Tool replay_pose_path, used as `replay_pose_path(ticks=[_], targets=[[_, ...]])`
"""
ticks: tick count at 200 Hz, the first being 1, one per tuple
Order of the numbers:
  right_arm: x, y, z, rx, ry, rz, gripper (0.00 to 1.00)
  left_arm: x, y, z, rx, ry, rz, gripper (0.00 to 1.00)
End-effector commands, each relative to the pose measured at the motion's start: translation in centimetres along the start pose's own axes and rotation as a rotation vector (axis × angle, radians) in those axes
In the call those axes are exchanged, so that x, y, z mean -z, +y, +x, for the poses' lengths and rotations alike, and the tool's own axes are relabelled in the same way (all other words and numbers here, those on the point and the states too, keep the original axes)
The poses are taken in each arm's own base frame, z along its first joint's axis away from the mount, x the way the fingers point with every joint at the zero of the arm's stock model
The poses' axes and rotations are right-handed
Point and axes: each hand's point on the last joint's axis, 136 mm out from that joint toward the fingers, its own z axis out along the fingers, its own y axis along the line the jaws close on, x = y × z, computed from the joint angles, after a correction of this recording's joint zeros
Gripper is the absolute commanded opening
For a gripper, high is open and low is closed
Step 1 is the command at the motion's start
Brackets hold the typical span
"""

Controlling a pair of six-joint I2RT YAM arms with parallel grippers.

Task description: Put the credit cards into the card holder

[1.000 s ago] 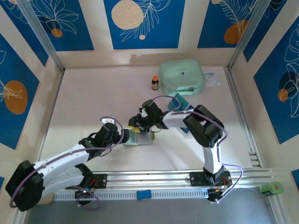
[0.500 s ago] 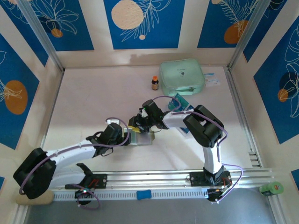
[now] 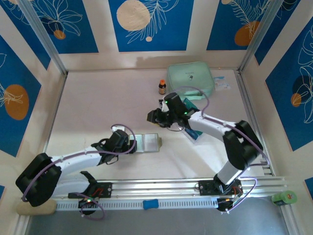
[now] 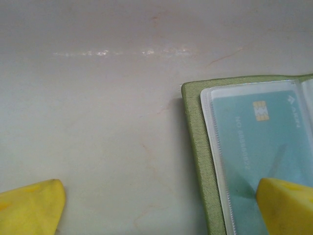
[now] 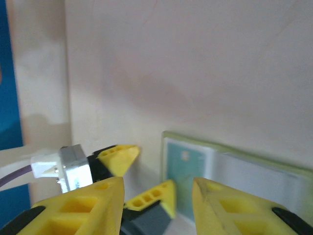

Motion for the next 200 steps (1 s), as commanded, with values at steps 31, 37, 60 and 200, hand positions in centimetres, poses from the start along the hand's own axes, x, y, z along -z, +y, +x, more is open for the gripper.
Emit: replay_pose_path(ticks=[31, 37, 60, 200], targets=[[8.1, -8.1, -1.4, 0.222, -0.059, 0.450, 0.41, -0.3, 0.9, 0.0, 0.002, -0.015, -0.038, 1.00], [8.8, -8.8, -1.5, 0.228, -0.062, 0.478, 0.42, -0.3, 0.9, 0.0, 0.002, -0.016, -0.038, 1.00], [10.6, -10.8, -1.7, 0.255, -0.064, 0.572, 0.41, -0.4, 1.0, 0.1, 0.000, -0.013, -0.039, 1.00], [11.6, -17.7, -0.6, 0.321, 0.089, 0.936, 0.36, -0.4, 0.7, -0.1, 0.003, -0.015, -0.032, 1.00]])
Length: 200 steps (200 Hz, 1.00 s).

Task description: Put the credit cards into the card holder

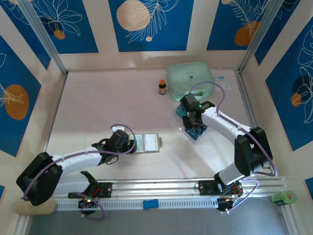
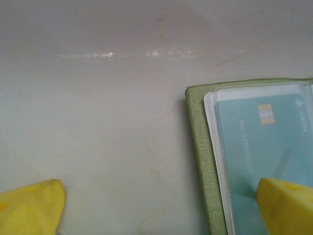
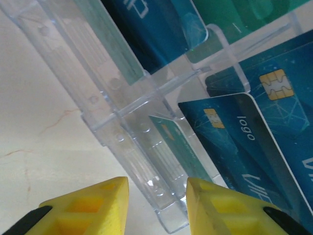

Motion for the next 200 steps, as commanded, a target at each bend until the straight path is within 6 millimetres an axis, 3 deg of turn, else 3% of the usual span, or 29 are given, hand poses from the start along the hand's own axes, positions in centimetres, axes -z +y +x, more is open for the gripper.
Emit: replay_pose_path(ticks=[1, 70, 126, 200], targets=[[-0.1, -0.4, 0.0, 0.039, 0.014, 0.054, 0.36, -0.2, 0.5, 0.0, 0.002, -0.006, -0.020, 1.00], [-1.8, 0.2, 0.8, 0.060, 0.055, 0.066, 0.33, -0.2, 0.4, -0.2, 0.007, -0.010, -0.017, 1.00], [-2.2, 0.3, 1.4, 0.085, 0.067, 0.076, 0.21, -0.1, 0.4, -0.2, 0.008, -0.012, -0.014, 0.99], [-1.8, 2.1, 1.3, 0.166, 0.038, -0.016, 0.07, -0.1, 0.4, -0.2, 0.007, -0.011, -0.015, 1.00]])
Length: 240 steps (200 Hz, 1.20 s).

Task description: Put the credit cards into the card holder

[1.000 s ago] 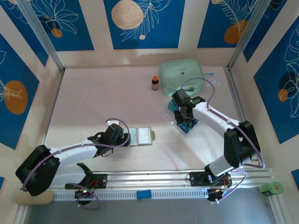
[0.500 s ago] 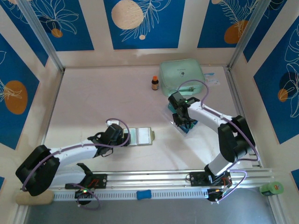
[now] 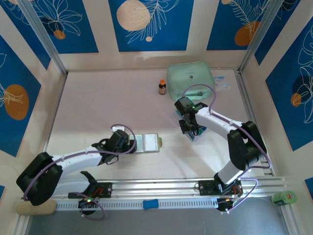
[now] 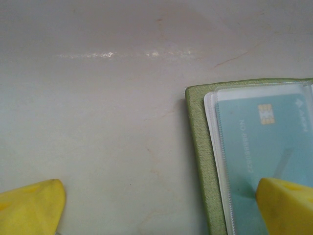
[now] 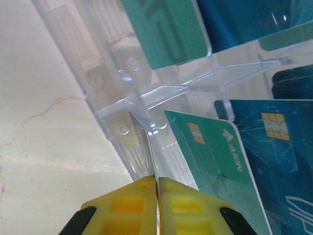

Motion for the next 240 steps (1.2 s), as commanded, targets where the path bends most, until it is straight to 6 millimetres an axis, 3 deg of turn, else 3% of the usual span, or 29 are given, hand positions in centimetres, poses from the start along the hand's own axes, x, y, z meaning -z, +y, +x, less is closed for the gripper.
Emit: replay_pose_path(ticks=[1, 25, 48, 94, 124, 151, 201, 240], targets=[[0.1, 1.0, 0.5, 0.046, -0.002, -0.048, 0.07, -0.1, 0.4, -0.2, 0.006, -0.012, -0.014, 1.00], [0.6, 1.5, 0.3, 0.084, -0.014, -0.058, 0.00, 0.0, 0.4, -0.2, 0.007, -0.012, -0.014, 1.00], [1.7, 2.0, -0.2, 0.109, -0.039, -0.062, 0.00, 0.0, 0.4, -0.3, 0.005, -0.011, -0.016, 1.00], [6.2, 3.3, -2.0, 0.127, -0.152, -0.097, 0.00, 0.2, 0.7, -0.4, 0.001, -0.017, -0.028, 1.00], [9.2, 5.2, -3.0, 0.088, -0.228, -0.212, 0.00, 0.3, 0.8, -0.5, -0.002, -0.020, -0.036, 1.00], [10.9, 8.2, -3.6, -0.001, -0.277, -0.409, 0.00, 0.2, 0.9, -0.5, 0.001, -0.021, -0.044, 1.00], [10.8, 14.5, -4.0, -0.198, -0.319, -0.856, 0.00, 0.4, 1.0, -0.7, -0.001, -0.019, -0.056, 1.00], [8.9, 17.6, -3.5, -0.286, -0.324, -1.003, 0.00, 0.3, 1.1, -0.4, -0.001, -0.009, -0.060, 1.00]])
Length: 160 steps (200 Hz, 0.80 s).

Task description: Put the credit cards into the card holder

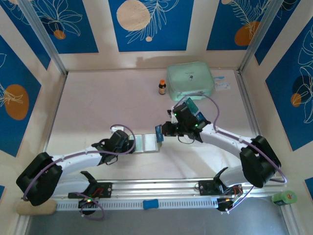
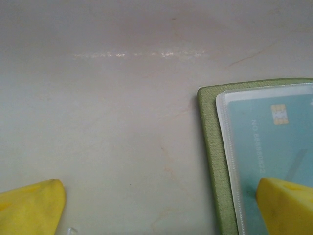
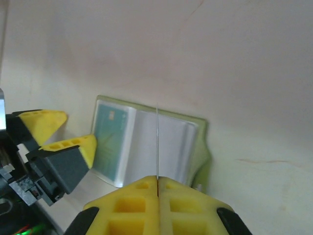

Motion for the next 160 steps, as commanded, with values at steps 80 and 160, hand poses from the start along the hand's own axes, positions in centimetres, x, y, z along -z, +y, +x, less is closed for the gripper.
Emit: replay_pose_path(ticks=[80, 160], targets=[[-5.0, 3.9, 0.4, -0.086, -0.141, -0.217, 0.00, 0.1, 0.8, 0.0, 0.000, 0.013, -0.040, 1.00], [-5.9, 2.2, 0.9, -0.140, -0.190, -0.208, 0.00, 0.2, 1.1, 0.2, -0.005, 0.020, -0.052, 1.00]])
